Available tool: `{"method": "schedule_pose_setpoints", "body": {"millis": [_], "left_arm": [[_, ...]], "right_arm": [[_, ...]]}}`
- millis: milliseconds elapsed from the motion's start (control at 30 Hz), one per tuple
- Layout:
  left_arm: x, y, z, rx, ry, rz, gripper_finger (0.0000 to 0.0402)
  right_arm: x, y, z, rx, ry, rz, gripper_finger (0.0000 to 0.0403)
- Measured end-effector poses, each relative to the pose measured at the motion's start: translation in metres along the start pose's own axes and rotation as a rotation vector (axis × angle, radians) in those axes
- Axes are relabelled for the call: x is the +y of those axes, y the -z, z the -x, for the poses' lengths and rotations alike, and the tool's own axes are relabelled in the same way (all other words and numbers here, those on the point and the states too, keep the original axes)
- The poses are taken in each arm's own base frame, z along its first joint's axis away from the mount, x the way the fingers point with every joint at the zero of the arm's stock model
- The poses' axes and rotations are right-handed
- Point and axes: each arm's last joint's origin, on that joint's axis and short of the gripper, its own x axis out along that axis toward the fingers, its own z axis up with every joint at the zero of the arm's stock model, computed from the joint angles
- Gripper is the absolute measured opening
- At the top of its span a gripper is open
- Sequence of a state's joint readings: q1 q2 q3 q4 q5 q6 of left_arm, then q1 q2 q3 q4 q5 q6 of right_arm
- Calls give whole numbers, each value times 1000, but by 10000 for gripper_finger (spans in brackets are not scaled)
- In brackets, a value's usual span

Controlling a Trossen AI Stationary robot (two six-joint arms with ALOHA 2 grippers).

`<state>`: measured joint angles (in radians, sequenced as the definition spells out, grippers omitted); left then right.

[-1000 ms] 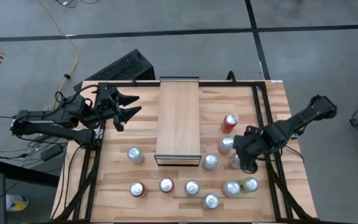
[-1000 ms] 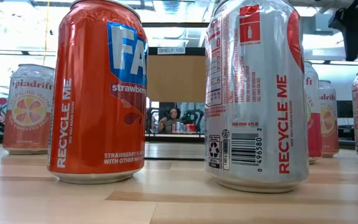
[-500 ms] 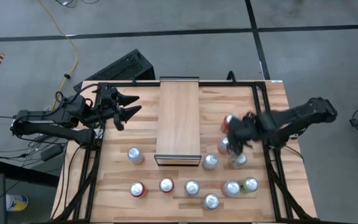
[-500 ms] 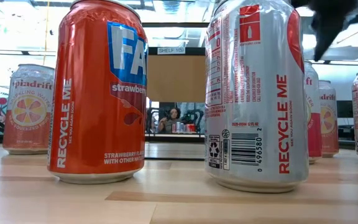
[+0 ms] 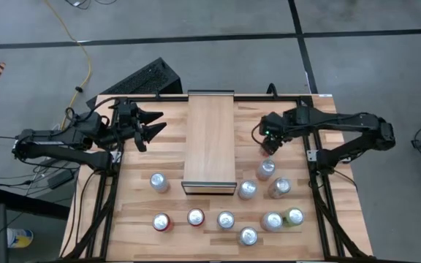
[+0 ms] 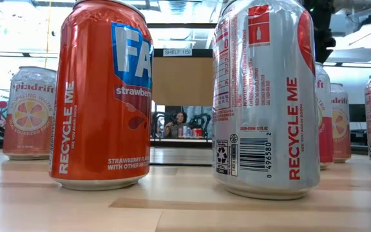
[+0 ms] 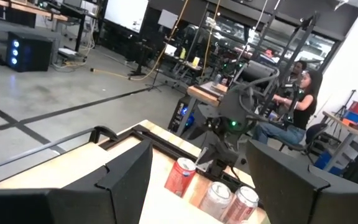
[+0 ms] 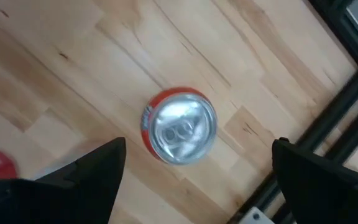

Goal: Place canned beverage on shelf
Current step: Put the top red soda can on the shelf

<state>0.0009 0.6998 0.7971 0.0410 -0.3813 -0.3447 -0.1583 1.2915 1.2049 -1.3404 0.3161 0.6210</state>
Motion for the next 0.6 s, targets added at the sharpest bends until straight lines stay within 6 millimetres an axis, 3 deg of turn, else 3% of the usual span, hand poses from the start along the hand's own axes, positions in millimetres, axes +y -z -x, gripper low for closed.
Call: {"method": "schedule_pose_setpoints", "body": {"millis": [267, 600], "left_arm": [[0, 1, 0, 9, -3, -4, 247], [0, 1, 0, 9, -3, -3, 247]], "right_arm": [[-6, -9, -4, -24, -23, -19, 377], [-7, -4, -29, 16, -39, -19, 377]]}}
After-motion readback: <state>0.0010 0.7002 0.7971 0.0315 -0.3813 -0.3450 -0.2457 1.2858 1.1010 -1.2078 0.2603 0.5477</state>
